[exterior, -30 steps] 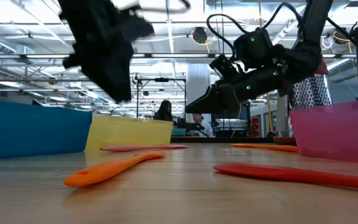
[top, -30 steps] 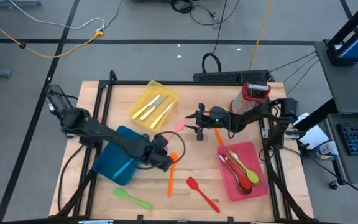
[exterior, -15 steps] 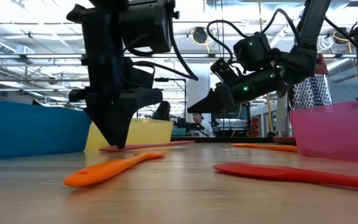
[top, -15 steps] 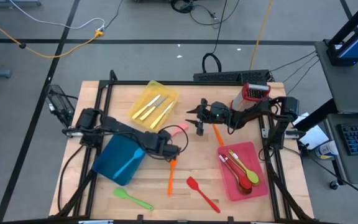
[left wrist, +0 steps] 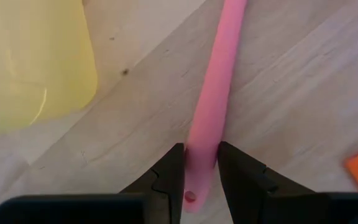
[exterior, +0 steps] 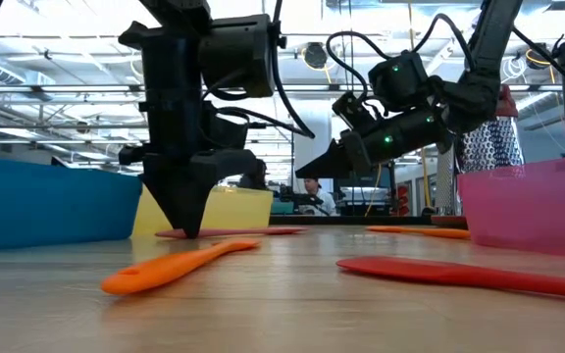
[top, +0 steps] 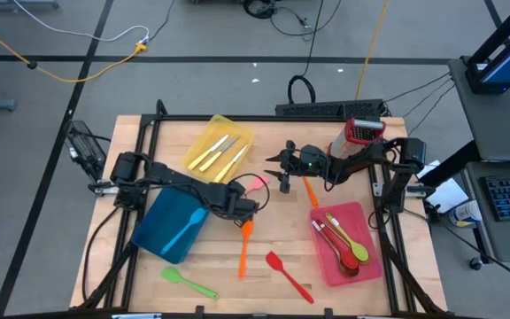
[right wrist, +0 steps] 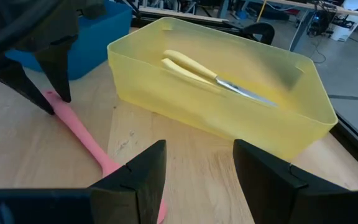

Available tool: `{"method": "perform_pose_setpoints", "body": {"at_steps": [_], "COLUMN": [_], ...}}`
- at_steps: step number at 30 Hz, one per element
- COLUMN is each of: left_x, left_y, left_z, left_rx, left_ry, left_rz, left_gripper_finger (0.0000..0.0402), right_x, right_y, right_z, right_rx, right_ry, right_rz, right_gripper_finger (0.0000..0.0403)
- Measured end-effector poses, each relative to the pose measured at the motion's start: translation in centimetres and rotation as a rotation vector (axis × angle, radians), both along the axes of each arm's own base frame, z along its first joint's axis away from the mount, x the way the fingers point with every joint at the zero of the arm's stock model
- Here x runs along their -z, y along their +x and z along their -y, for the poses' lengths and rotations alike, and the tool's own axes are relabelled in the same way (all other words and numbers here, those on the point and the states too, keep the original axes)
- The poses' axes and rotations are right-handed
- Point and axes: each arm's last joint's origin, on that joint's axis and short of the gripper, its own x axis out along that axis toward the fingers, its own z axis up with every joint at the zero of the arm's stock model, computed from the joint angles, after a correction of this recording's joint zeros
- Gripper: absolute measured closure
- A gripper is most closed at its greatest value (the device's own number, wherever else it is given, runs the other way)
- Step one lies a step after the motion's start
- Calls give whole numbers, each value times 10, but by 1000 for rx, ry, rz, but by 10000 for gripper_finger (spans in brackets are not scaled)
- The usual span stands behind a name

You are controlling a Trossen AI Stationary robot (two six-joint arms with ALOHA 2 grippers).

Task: Pick & Place Kitchen Items
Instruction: Put the pink spatula into the blue bin

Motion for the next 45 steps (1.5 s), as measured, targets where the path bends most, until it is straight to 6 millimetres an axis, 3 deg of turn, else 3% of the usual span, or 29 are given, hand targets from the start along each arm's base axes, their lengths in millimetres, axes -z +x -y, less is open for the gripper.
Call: {"method": "perform_pose_setpoints", "body": {"at_steps": [4,8,19,28,34,39,45], "left_x": [3,8,8,10,9,0,-25], "left_y": [3,5,8,18,15,13,5], "left_z": [-1,-3,-2,0,-1,2,2], "left_rx": [23,23,34,135,81,121,122], "left_ry": [-4,-3,-24,-53,-51,-42,-29], "left_rz": [9,2,29,113,82,103,137], "left_gripper_finger": [341,379,399,395,397,358,305], "right_x": [5,13,16,15,16,16,16], "right_y": [-1,-4,4,6,6,6,6], "right_z": [-1,0,-10,-15,-15,-15,-15], "right_rx": [-18,-146,-308,-309,-309,-309,-309], "right_ry": [4,-7,-174,-263,-253,-254,-253], "right_rz": [-54,-162,-313,-327,-333,-333,-333], "right_gripper_finger": [220,220,220,220,220,220,220]}}
